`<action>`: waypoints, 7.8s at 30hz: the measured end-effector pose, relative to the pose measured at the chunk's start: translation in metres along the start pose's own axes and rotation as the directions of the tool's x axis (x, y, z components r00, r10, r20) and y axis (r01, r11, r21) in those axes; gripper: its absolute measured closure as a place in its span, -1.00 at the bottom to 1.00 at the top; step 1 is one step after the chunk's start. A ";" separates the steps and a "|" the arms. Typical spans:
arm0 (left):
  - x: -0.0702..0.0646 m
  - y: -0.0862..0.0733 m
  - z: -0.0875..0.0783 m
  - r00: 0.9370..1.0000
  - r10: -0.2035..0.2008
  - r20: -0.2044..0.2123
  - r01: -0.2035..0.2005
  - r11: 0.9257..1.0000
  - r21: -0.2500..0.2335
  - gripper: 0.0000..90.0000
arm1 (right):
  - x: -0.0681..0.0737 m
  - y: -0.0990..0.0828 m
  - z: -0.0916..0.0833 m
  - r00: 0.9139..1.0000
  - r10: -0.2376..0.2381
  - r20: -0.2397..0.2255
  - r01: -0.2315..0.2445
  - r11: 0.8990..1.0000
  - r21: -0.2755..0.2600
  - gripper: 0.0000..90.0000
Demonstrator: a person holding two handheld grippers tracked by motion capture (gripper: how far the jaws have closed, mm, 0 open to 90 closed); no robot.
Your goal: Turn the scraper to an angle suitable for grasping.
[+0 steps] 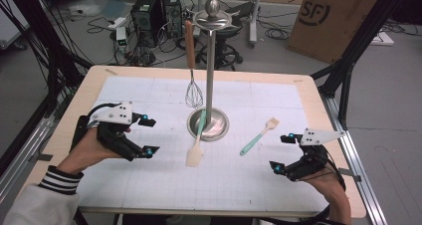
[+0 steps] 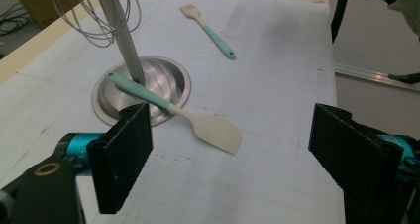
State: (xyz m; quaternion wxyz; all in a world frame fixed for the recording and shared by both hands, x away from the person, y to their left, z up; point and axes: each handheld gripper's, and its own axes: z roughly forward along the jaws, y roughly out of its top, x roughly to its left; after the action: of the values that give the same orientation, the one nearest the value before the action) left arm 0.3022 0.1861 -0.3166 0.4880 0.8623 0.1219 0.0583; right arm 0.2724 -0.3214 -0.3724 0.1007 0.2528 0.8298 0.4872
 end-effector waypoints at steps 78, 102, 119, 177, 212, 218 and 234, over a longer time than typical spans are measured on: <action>0.028 -0.009 0.162 0.997 0.055 0.054 -0.066 0.967 0.246 1.00 | 0.001 -0.002 0.005 1.000 -0.003 -0.020 0.003 1.000 0.013 -1.00; 0.034 -0.019 0.181 0.997 0.050 0.055 -0.065 0.948 0.312 1.00 | 0.000 -0.002 0.006 1.000 -0.002 -0.023 0.003 1.000 0.016 -1.00; 0.037 -0.019 0.179 0.998 0.054 0.041 -0.065 0.933 0.354 1.00 | 0.001 -0.001 0.009 1.000 -0.004 -0.031 0.004 1.000 0.025 -1.00; 0.037 -0.021 0.170 0.999 0.026 0.047 -0.044 0.902 0.431 1.00 | 0.000 -0.003 0.008 0.999 0.001 -0.036 0.000 1.000 0.030 -1.00; 0.040 -0.031 0.141 0.998 0.013 0.054 -0.039 0.861 0.507 1.00 | 0.000 -0.003 0.008 0.999 0.003 -0.040 -0.001 0.999 0.036 -0.99; 0.040 -0.035 0.134 0.999 0.015 0.051 -0.039 0.853 0.521 1.00 | 0.000 -0.003 0.009 0.999 0.003 -0.038 -0.002 0.999 0.041 -0.99; 0.040 -0.047 0.115 0.999 0.003 0.047 -0.027 0.855 0.518 1.00 | 0.001 -0.003 0.010 0.999 0.003 -0.040 -0.001 0.999 0.046 -1.00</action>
State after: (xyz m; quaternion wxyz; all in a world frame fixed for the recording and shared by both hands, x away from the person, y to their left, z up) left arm 0.3592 0.1251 -0.4169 0.2401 0.9638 0.1154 0.0079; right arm 0.2751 -0.3146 -0.3804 0.0778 0.2462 0.8423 0.4731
